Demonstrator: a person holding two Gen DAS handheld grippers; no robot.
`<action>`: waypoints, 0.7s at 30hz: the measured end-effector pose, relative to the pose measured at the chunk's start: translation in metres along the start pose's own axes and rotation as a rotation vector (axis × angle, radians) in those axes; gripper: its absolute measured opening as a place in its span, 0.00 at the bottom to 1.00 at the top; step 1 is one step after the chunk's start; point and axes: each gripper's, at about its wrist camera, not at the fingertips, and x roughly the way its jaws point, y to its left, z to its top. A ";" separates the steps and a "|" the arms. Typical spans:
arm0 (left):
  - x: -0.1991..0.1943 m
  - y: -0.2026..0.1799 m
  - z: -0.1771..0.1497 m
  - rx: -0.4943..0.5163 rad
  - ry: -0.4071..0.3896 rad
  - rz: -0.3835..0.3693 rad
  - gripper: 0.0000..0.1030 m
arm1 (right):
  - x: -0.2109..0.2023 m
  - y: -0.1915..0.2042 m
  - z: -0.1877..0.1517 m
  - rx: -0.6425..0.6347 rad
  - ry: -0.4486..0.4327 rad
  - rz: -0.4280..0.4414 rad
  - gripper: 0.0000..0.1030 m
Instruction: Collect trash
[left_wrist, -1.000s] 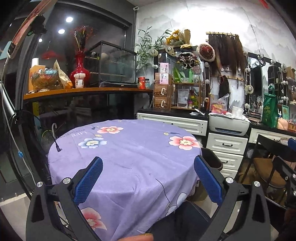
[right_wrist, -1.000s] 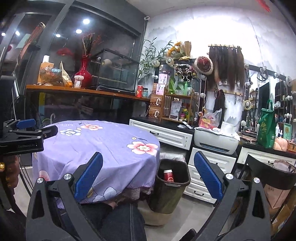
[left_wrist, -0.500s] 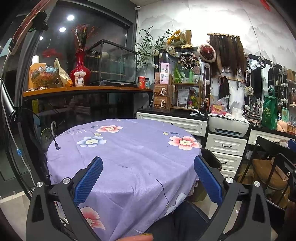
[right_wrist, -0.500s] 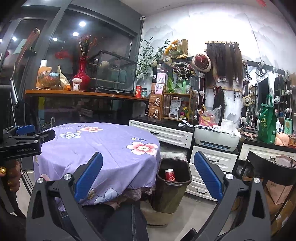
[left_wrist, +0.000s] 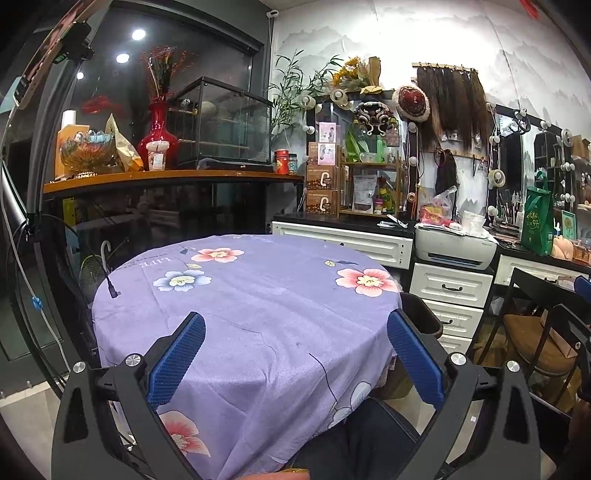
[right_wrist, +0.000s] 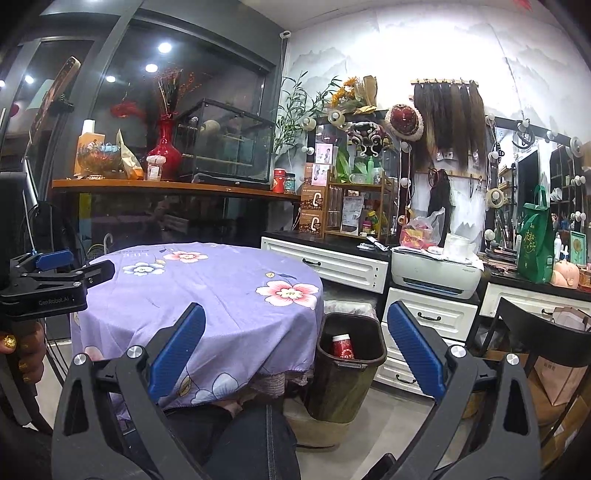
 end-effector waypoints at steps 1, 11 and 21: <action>0.000 0.000 0.000 0.002 0.000 -0.001 0.95 | 0.000 0.000 0.000 0.001 0.000 0.001 0.95; 0.000 -0.001 0.000 0.009 0.001 -0.006 0.95 | 0.001 0.001 -0.001 0.007 0.000 0.005 0.94; 0.000 -0.003 0.000 0.013 0.001 -0.008 0.95 | 0.001 0.004 -0.001 0.005 0.002 0.005 0.95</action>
